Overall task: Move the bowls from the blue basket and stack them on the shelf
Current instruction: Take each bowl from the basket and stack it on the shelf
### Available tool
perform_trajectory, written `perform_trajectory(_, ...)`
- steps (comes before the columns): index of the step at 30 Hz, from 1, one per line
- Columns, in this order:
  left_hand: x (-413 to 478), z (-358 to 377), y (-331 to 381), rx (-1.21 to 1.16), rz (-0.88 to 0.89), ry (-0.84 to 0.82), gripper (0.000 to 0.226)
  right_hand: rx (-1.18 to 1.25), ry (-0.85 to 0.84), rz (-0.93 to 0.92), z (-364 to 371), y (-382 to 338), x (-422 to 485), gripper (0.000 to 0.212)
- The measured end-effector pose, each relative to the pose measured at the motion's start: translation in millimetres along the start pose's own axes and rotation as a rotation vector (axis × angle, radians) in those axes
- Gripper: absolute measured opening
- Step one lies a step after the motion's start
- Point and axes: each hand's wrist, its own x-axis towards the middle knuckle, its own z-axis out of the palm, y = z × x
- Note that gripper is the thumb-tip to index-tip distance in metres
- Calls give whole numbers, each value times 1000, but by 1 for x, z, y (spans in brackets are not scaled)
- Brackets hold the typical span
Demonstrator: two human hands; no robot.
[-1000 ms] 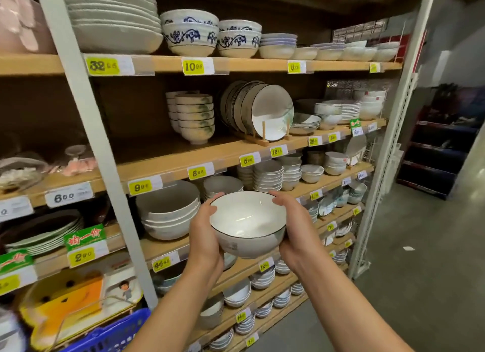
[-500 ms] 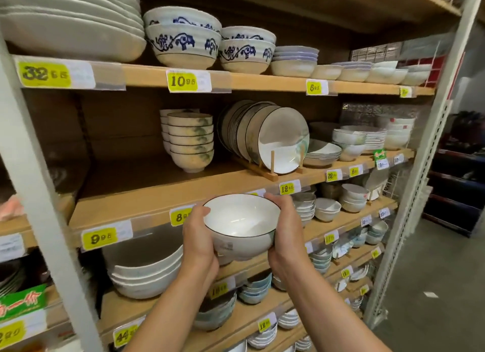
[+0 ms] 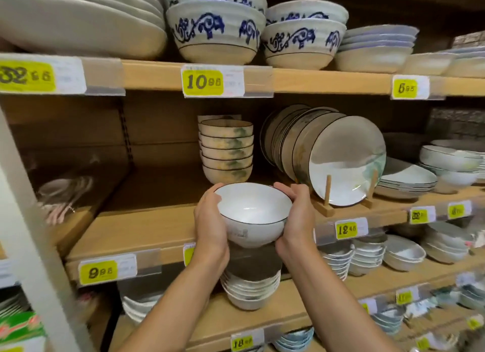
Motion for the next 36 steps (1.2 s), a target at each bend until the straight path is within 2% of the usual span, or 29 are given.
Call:
perform_trajectory(3, 13, 4, -6, -6, 55, 66, 29, -10, -77, 73, 7, 4, 22, 24)
perform_trajectory(12, 31, 13, -17, 115, 165, 172, 30, 15, -308, 332, 17, 8, 75, 28)
perform_trajectory(16, 19, 13, -26, 199, 165, 138, 43, -60, -428, 477, 19, 0, 92, 50)
perform_trajectory(17, 17, 12, -27, 220, 153, 133, 47, -64, -457, 498, 19, -1, 95, 50)
perform_trajectory(18, 16, 12, -26, 230, 145, 133, 50, -59, -470, 505, 18, -3, 97, 41)
perform_trajectory(20, 24, 9, -18, 232, 136, 139, 52, -64, -457, 456, 14, -3, 100, 11)
perform_trajectory(21, 30, 8, -11, 243, 128, 143, 52, -87, -438, 406, 10, -3, 100, 4)
perform_trajectory(23, 43, 7, 5, 273, 74, 127, 52, -127, -438, 283, 1, 2, 95, 4)
perform_trajectory(25, 51, 7, 12, 253, -13, 61, 48, -171, -463, 191, -5, 7, 82, 32)
perform_trajectory(26, 51, 8, 12, 229, -46, 21, 47, -200, -475, 158, -5, 10, 76, 39)
perform_trajectory(28, 49, 7, 5, 188, -50, -8, 44, -252, -490, 134, 0, 9, 74, 35)
perform_trajectory(32, 40, 1, -5, 224, 20, 42, 40, -187, -446, 310, 9, -1, 90, 33)
perform_trajectory(36, 49, -2, 7, 208, -51, 53, 39, -160, -410, 304, 2, 3, 94, 24)
